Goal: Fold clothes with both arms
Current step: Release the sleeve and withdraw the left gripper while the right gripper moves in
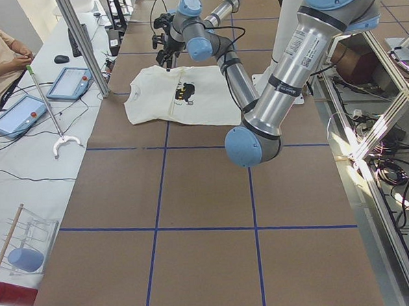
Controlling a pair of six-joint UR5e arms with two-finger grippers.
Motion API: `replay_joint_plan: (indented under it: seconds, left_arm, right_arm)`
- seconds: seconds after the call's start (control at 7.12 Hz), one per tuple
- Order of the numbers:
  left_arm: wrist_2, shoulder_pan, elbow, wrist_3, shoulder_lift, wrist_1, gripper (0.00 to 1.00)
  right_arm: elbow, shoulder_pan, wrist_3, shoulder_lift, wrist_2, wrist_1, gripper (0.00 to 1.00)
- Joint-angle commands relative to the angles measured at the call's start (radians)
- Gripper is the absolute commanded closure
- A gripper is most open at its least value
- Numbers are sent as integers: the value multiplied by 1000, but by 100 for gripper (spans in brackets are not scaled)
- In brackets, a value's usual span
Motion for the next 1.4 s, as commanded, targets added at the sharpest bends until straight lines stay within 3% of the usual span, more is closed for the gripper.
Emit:
replay_joint_plan:
  seconds: [0.0,0.84,1.12,1.26]
  left_arm:
    - [-35,-37,-4,53,21,-1,0]
    - [-36,-37,-3,36,23,-1,0]
    - [-36,-35,-3,35,23,-1,0]
    - [-36,-35,-1,33,23,-1,0]
  right_arm:
    - [-78,-69,28,42,-113,-4,19]
    - [-73,-80,-168,36,-209,-145,31]
    - [-62,-45,-234,25,-210,-154,52]
    - [-16,-25,-298,-21,-209,-160,56]
